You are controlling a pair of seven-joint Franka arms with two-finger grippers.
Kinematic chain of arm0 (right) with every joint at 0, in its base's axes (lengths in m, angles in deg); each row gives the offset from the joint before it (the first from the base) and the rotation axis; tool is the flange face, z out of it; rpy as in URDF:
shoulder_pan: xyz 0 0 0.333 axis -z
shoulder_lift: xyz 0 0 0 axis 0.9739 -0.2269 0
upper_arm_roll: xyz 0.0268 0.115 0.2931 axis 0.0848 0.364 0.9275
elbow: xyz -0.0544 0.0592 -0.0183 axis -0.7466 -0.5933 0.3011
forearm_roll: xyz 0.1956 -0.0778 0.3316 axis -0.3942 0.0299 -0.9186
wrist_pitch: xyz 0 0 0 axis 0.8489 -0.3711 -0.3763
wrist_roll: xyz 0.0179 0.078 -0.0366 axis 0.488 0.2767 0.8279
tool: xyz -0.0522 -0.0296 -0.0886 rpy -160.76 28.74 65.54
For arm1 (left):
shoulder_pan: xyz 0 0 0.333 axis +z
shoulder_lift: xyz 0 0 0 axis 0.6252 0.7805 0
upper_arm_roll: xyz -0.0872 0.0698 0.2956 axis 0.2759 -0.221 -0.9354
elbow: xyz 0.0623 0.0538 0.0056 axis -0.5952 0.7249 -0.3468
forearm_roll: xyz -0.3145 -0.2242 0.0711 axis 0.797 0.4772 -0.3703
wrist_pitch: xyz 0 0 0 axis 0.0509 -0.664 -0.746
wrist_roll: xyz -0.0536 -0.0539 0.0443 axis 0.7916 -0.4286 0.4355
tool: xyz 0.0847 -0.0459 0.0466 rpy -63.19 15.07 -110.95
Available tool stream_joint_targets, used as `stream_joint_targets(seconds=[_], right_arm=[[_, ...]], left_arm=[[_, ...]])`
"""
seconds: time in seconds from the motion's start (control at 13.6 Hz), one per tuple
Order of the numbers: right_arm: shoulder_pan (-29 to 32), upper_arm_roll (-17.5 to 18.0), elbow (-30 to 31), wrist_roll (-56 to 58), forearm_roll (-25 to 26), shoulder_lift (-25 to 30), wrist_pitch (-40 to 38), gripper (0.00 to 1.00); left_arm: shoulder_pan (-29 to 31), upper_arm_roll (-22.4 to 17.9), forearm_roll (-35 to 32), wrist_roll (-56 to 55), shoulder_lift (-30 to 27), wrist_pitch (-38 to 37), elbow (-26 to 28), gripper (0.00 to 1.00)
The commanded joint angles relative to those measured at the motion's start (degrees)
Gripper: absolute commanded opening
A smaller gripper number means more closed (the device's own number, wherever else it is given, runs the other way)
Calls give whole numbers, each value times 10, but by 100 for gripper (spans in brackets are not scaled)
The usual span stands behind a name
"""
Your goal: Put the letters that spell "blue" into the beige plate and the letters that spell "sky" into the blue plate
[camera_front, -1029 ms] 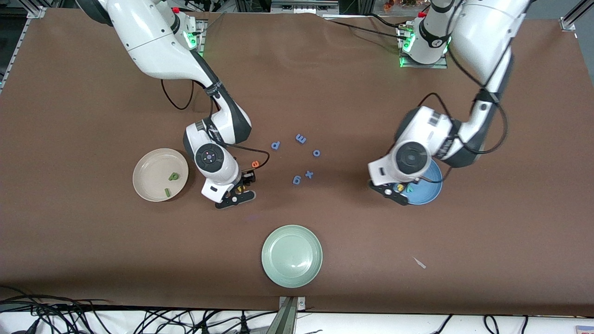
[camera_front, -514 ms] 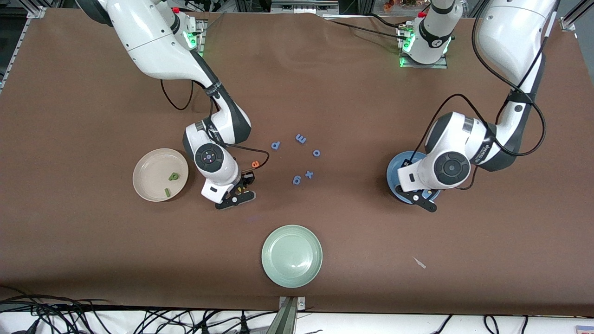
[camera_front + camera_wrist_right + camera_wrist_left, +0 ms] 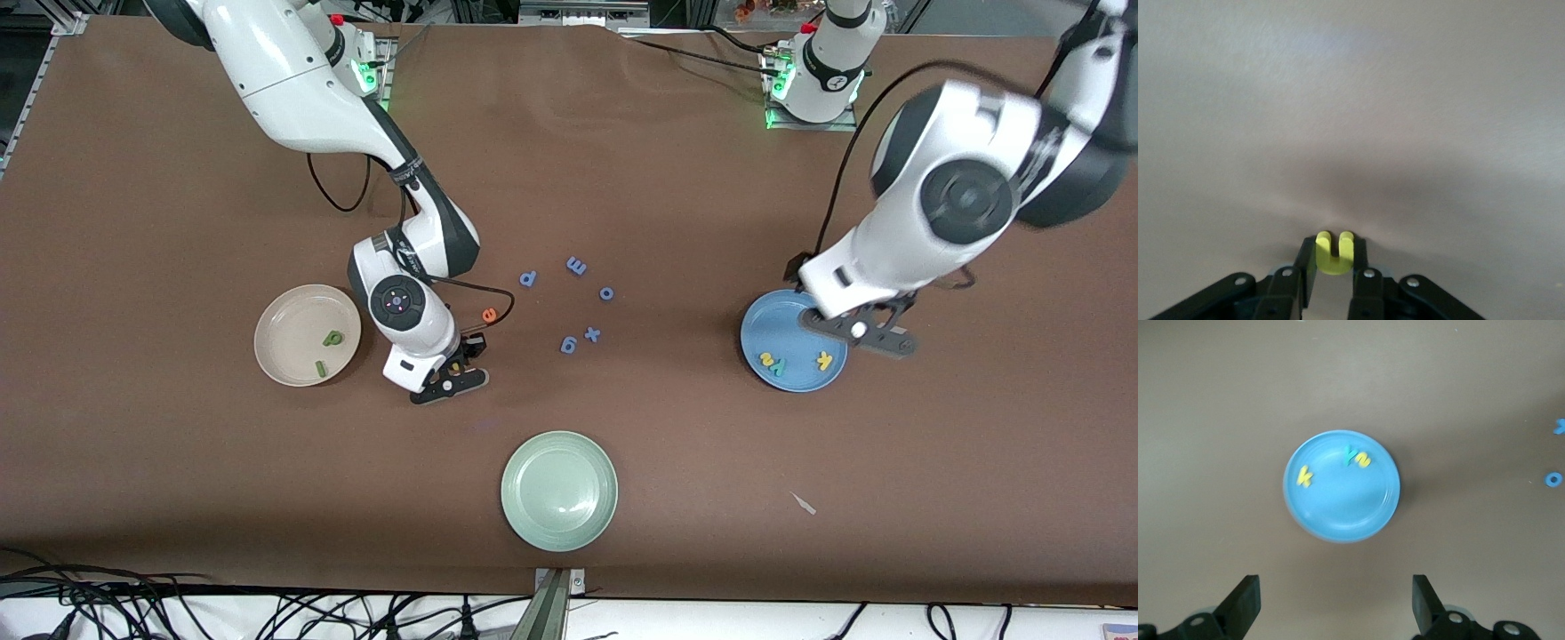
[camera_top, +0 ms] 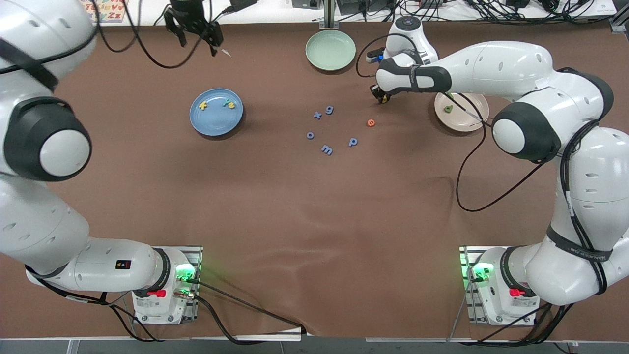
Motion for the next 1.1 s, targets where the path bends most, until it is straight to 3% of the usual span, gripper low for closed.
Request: stream_joint_targets(seconds=[0.0, 0.15, 0.29, 0.44, 0.66, 0.73, 0.81, 0.88, 1.03], right_arm=[[39, 0, -1, 32, -1, 38, -60, 2], [70, -6, 9, 66, -2, 63, -118, 3], [77, -28, 48, 76, -1, 96, -123, 3], [77, -58, 94, 111, -1, 123, -107, 4], [77, -106, 180, 188, -4, 150, -29, 5], [77, -108, 196, 188, -6, 151, -14, 30], [77, -108, 195, 183, -8, 151, -16, 92], [77, -105, 190, 178, -8, 152, -20, 100], [75, -93, 168, 137, -27, 153, -48, 100]], left_arm=[[47, -5, 41, -5, -49, -78, -46, 100], [81, -19, 78, -3, -89, -72, -39, 100], [44, -91, 93, -4, -152, -18, 36, 100], [41, -100, 93, -2, -191, 38, 111, 100], [28, -102, 92, -8, -197, 32, 121, 100], [25, -107, 91, -5, -196, 32, 121, 100], [25, -107, 91, -2, -196, 32, 121, 100], [24, -107, 86, -5, -196, 31, 120, 100], [28, -105, 85, -6, -185, 21, 106, 100]])
